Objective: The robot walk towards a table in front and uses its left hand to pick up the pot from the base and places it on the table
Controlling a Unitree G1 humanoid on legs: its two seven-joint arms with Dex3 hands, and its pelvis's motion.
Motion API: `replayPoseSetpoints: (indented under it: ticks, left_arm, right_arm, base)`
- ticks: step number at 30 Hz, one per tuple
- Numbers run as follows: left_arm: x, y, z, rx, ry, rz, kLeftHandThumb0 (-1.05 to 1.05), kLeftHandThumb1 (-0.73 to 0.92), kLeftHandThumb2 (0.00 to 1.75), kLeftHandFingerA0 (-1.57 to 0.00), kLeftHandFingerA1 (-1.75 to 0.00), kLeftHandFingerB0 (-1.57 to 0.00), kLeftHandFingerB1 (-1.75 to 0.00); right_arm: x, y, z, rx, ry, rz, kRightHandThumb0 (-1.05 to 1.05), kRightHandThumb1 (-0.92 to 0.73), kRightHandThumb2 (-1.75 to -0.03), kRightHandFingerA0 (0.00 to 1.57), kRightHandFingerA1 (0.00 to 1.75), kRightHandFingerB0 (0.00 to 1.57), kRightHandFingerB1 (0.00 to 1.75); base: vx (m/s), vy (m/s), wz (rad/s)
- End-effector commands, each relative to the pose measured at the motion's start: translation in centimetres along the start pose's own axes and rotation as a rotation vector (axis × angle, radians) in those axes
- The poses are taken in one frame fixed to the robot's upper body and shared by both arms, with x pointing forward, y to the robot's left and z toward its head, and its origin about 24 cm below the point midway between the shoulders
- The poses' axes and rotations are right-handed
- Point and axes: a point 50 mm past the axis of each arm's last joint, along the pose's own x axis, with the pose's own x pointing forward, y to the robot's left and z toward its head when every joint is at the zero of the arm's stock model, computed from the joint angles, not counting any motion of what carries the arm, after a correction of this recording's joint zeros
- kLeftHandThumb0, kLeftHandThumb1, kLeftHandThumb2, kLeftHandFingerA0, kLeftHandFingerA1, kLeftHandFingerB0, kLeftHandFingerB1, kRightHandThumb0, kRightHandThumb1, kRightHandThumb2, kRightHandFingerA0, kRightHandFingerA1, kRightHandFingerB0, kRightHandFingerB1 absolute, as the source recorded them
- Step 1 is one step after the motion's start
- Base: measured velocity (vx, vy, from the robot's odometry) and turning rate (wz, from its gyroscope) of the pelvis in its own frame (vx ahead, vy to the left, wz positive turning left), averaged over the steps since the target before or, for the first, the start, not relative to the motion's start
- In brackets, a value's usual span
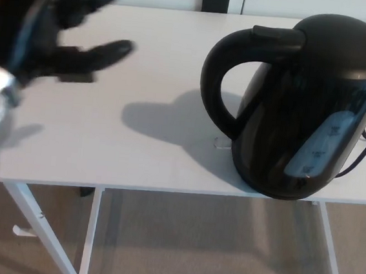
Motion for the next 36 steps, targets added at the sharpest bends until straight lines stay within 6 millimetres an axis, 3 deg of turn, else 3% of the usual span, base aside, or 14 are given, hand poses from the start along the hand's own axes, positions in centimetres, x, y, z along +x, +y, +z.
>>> replayPoseSetpoints:
  ticks: [1, 4, 5, 10, 12, 13, 14, 19, 20, 22, 25, 27, 28, 36]
  left_arm:
    - [2.9, -2.0, -1.6, 0.096, 0.276, -0.066, -0.37, 0.43, 0.56, -0.09, -0.28, -0.09, -0.23]
    - [3.5, -2.3, -1.6, 0.111, 0.292, -0.091, -0.39, 0.43, 0.57, -0.06, -0.26, -0.08, -0.23]
    - [3.7, -2.5, -1.6, 0.149, 0.303, -0.097, -0.50, 0.33, 0.69, -0.04, -0.33, -0.07, -0.23]
    - [4.5, -3.4, -1.7, 0.185, 0.327, -0.105, -0.60, 0.39, 0.67, -0.12, -0.33, -0.12, -0.15]
    - [4.7, -3.7, -1.7, 0.191, 0.328, -0.112, -0.54, 0.36, 0.72, -0.06, -0.37, -0.05, -0.22]
    - [4.7, -4.1, -1.8, 0.189, 0.324, -0.129, -0.60, 0.39, 0.70, -0.10, -0.31, -0.11, -0.12]
    - [4.8, -4.3, -1.9, 0.199, 0.322, -0.140, -0.62, 0.40, 0.71, -0.10, -0.33, -0.11, -0.12]
    - [5.0, -4.9, -2.0, 0.235, 0.331, -0.153, -0.58, 0.38, 0.68, -0.10, -0.38, -0.06, -0.23]
    - [5.1, -5.3, -2.1, 0.240, 0.339, -0.158, -0.56, 0.37, 0.74, -0.05, -0.40, -0.01, -0.20]
    - [5.1, -5.8, -2.2, 0.237, 0.342, -0.162, -0.50, 0.33, 0.75, -0.07, -0.43, 0.00, -0.27]
    - [5.3, -6.4, -2.3, 0.259, 0.349, -0.180, -0.56, 0.44, 0.54, -0.14, -0.30, -0.05, -0.25]
    - [5.4, -6.9, -2.4, 0.266, 0.356, -0.196, -0.57, 0.45, 0.54, -0.14, -0.30, -0.05, -0.24]
    - [5.5, -7.2, -2.4, 0.284, 0.360, -0.198, -0.62, 0.39, 0.70, -0.10, -0.38, -0.06, -0.22]
    - [6.4, -9.0, -2.0, 0.272, 0.361, -0.213, -0.57, 0.38, 0.69, -0.11, -0.39, -0.06, -0.20]
  right_arm:
    - [0.2, -0.4, 0.2, -0.012, 0.012, -0.018, -0.30, -0.50, -0.66, 0.73, 0.57, 0.47, 0.46]
    - [0.3, -0.4, 0.3, -0.024, 0.017, -0.025, -0.21, -0.58, -0.57, 0.75, 0.50, 0.50, 0.40]
    - [0.3, -0.4, 0.4, -0.033, 0.012, -0.027, -0.21, -0.59, -0.58, 0.76, 0.51, 0.51, 0.41]
    - [0.3, -0.4, 0.4, -0.037, 0.009, -0.031, -0.20, -0.58, -0.57, 0.80, 0.52, 0.51, 0.41]
    - [0.3, -0.4, 0.4, -0.042, 0.003, -0.028, -0.20, -0.58, -0.57, 0.80, 0.53, 0.51, 0.41]
    - [0.2, -0.3, 0.4, -0.043, 0.005, -0.026, -0.29, -0.52, -0.66, 0.74, 0.58, 0.48, 0.47]
    - [0.3, -0.3, 0.4, -0.039, 0.007, -0.026, -0.21, -0.59, -0.57, 0.76, 0.51, 0.50, 0.41]
    - [0.4, -0.4, 0.7, -0.043, -0.003, -0.027, -0.21, -0.59, -0.57, 0.75, 0.52, 0.51, 0.41]
    - [0.4, -0.4, 0.8, -0.044, -0.005, -0.030, -0.29, -0.51, -0.66, 0.73, 0.58, 0.48, 0.47]
    - [0.4, -0.4, 0.8, -0.047, -0.010, -0.030, -0.19, -0.59, -0.57, 0.76, 0.52, 0.51, 0.41]
    - [0.4, -0.4, 0.9, -0.043, -0.020, -0.028, -0.18, -0.59, -0.57, 0.76, 0.52, 0.51, 0.42]
    - [0.4, -0.4, 0.9, -0.049, -0.020, -0.028, -0.19, -0.59, -0.57, 0.74, 0.51, 0.52, 0.42]
    - [0.4, -0.5, 0.9, -0.052, -0.021, -0.028, -0.19, -0.60, -0.58, 0.74, 0.51, 0.53, 0.43]
    - [0.3, -0.7, 1.2, -0.056, -0.037, -0.024, -0.29, -0.52, -0.67, 0.73, 0.58, 0.52, 0.49]
  base:
    - [0.00, 0.000, 0.00]
    - [0.00, 0.000, 0.00]
    - [0.00, 0.000, 0.00]
    - [0.00, 0.000, 0.00]
    - [0.00, 0.000, 0.00]
    - [0.00, 0.000, 0.00]
    - [0.00, 0.000, 0.00]
    - [0.00, 0.000, 0.00]
    - [0.00, 0.000, 0.00]
    - [0.00, 0.000, 0.00]
    - [0.00, 0.000, 0.00]
    - [0.00, 0.000, 0.00]
    - [0.00, 0.000, 0.00]
    - [0.00, 0.000, 0.00]
